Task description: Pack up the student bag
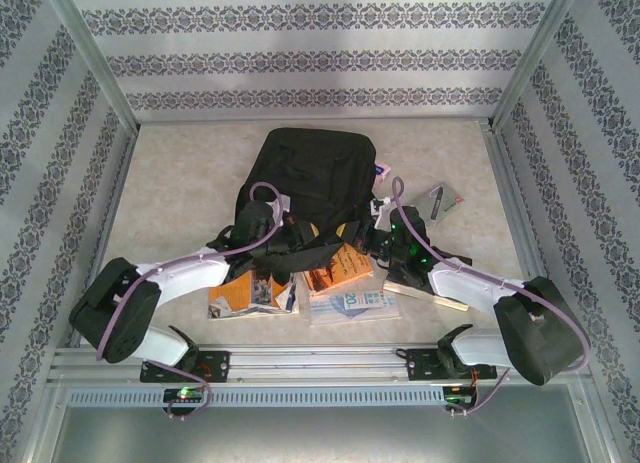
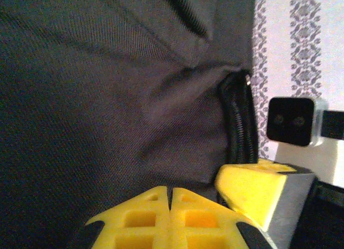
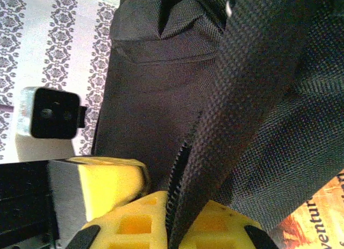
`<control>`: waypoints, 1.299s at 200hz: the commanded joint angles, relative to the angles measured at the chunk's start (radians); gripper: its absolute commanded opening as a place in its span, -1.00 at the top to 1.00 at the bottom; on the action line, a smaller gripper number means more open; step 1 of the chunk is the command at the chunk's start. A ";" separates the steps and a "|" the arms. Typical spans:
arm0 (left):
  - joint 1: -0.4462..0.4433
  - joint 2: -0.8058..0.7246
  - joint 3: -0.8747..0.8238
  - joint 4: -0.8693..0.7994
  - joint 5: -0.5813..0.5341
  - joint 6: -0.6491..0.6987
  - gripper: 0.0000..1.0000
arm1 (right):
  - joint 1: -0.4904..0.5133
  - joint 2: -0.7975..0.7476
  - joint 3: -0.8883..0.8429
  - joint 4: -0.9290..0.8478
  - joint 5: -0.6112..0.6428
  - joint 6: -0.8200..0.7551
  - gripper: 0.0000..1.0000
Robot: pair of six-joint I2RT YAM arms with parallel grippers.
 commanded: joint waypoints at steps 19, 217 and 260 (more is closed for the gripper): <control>0.024 -0.103 -0.007 -0.034 -0.077 0.055 1.00 | -0.012 -0.041 0.009 -0.020 0.104 -0.081 1.00; 0.028 -0.365 -0.019 -0.361 -0.149 0.206 1.00 | -0.074 0.011 0.209 -0.479 0.228 -0.221 1.00; 0.044 -0.410 -0.012 -0.456 -0.192 0.246 1.00 | -0.101 0.040 0.264 -0.559 0.246 -0.278 1.00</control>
